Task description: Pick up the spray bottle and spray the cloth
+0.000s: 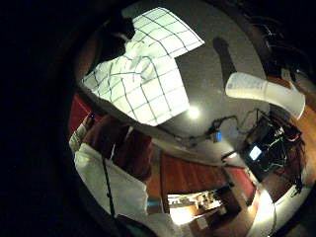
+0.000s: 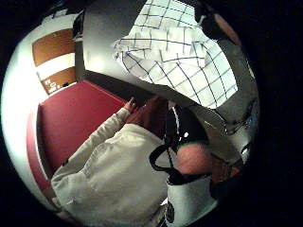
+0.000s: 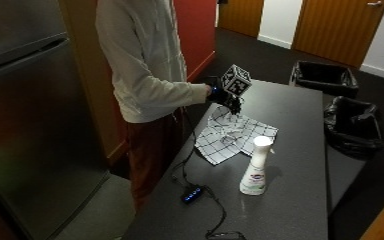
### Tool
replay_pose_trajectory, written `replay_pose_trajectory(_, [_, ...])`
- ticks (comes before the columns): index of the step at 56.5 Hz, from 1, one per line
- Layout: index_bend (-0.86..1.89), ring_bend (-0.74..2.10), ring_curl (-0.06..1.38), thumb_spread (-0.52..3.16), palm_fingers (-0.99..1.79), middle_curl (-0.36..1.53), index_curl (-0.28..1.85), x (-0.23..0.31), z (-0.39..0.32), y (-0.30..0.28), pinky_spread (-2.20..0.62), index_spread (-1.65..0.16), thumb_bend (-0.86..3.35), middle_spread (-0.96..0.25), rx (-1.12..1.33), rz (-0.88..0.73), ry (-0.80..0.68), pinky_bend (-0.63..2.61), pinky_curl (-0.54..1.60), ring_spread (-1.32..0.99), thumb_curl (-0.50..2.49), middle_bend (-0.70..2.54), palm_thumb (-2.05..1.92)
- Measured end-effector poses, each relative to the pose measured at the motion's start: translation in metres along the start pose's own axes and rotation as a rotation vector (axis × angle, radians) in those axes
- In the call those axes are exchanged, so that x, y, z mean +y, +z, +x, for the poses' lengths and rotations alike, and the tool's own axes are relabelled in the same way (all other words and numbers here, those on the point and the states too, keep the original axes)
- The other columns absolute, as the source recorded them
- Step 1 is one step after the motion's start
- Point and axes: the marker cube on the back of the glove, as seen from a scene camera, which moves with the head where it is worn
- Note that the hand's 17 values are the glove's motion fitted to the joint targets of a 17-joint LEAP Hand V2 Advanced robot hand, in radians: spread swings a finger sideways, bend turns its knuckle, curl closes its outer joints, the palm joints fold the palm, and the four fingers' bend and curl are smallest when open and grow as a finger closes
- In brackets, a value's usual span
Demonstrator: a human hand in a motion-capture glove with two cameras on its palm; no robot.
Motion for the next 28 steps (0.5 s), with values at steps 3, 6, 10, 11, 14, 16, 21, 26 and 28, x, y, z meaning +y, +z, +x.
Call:
replay_pose_trajectory(3, [0.30, 0.27, 0.09, 0.50, 0.58, 0.09, 0.14, -0.003, -0.004, 0.000, 0.09, -0.20, 0.35, -0.04, -0.013, 0.012, 0.009, 0.37, 0.12, -0.02, 0.15, 0.21, 0.58])
replay_pose_trajectory(6, [0.27, 0.27, 0.14, 0.64, 0.53, 0.12, 0.19, -0.007, -0.008, -0.001, 0.11, -0.24, 0.35, -0.04, -0.027, 0.037, 0.024, 0.38, 0.17, -0.03, 0.18, 0.20, 0.61])
replay_pose_trajectory(10, [0.24, 0.27, 0.16, 0.77, 0.50, 0.15, 0.22, -0.009, -0.013, -0.003, 0.13, -0.28, 0.32, -0.04, -0.049, 0.084, 0.036, 0.38, 0.20, -0.02, 0.21, 0.19, 0.64])
replay_pose_trajectory(11, [0.23, 0.26, 0.16, 0.79, 0.49, 0.16, 0.23, -0.010, -0.016, -0.004, 0.14, -0.29, 0.32, -0.04, -0.054, 0.098, 0.039, 0.38, 0.21, -0.02, 0.22, 0.18, 0.64])
replay_pose_trajectory(14, [0.22, 0.25, 0.18, 0.86, 0.46, 0.17, 0.25, -0.015, -0.028, -0.001, 0.15, -0.31, 0.29, -0.04, -0.065, 0.139, 0.038, 0.37, 0.22, -0.02, 0.24, 0.17, 0.65])
replay_pose_trajectory(16, [0.21, 0.25, 0.18, 0.89, 0.45, 0.18, 0.26, -0.015, -0.030, -0.003, 0.15, -0.32, 0.28, -0.04, -0.066, 0.164, 0.035, 0.37, 0.23, -0.02, 0.25, 0.17, 0.66])
replay_pose_trajectory(21, [0.19, 0.23, 0.19, 0.95, 0.42, 0.20, 0.28, -0.014, -0.038, -0.003, 0.16, -0.33, 0.24, -0.04, -0.094, 0.227, 0.059, 0.36, 0.25, -0.01, 0.28, 0.17, 0.68])
replay_pose_trajectory(26, [0.18, 0.22, 0.20, 0.98, 0.39, 0.21, 0.30, -0.012, -0.045, -0.002, 0.17, -0.34, 0.20, -0.04, -0.116, 0.298, 0.103, 0.36, 0.26, -0.01, 0.31, 0.16, 0.69])
replay_pose_trajectory(28, [0.18, 0.22, 0.20, 0.99, 0.37, 0.22, 0.30, -0.009, -0.041, -0.004, 0.18, -0.34, 0.19, -0.04, -0.122, 0.323, 0.110, 0.35, 0.27, -0.01, 0.32, 0.17, 0.70])
